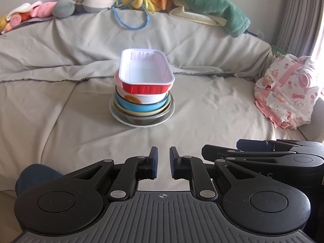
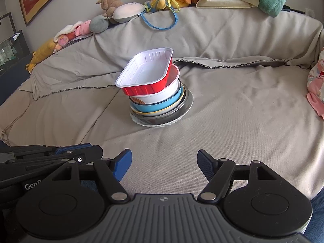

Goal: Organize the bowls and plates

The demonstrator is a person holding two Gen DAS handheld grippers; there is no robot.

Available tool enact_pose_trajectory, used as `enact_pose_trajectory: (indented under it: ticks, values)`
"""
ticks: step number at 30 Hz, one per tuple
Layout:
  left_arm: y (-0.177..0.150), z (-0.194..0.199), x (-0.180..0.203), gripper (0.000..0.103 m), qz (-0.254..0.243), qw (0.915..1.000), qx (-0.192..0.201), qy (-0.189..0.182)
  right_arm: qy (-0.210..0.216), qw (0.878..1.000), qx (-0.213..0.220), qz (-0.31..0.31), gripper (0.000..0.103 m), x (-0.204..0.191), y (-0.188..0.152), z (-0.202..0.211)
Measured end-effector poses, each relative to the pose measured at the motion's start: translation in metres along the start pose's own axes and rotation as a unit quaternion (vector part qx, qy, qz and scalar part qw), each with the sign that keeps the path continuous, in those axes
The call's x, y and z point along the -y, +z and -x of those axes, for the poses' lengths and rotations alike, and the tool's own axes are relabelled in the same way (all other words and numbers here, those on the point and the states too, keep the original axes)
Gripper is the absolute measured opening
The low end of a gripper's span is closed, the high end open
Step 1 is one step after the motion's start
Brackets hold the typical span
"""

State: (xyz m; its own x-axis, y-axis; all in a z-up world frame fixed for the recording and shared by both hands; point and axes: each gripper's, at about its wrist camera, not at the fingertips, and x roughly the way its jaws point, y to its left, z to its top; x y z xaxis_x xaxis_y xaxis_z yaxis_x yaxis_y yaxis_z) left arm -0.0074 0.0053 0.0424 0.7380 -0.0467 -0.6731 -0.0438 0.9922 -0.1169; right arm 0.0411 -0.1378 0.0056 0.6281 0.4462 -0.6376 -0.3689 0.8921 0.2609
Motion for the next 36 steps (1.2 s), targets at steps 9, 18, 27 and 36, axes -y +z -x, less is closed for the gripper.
enact_pose_trajectory:
  ticks: [9,18,27,36]
  values:
    - [0.0019,0.0018,0.0004,0.015,0.002,1.0,0.001,-0.001,0.0,1.0,-0.003,0.001,0.072,-0.0009,-0.0006,-0.0016]
    - [0.0027,0.004,0.0024,0.015,0.004,1.0,0.003,-0.004,0.0,1.0,-0.003,0.001,0.072,-0.0011,-0.0008,-0.002]
    - [0.002,0.0041,0.0029,0.015,0.007,1.0,0.003,-0.003,-0.001,1.0,0.0,0.0,0.072,0.0011,0.0015,-0.0002]
    - [0.0024,0.0039,0.0035,0.015,0.007,1.0,0.003,-0.003,-0.002,1.0,0.002,0.001,0.072,0.0007,0.0018,0.0008]
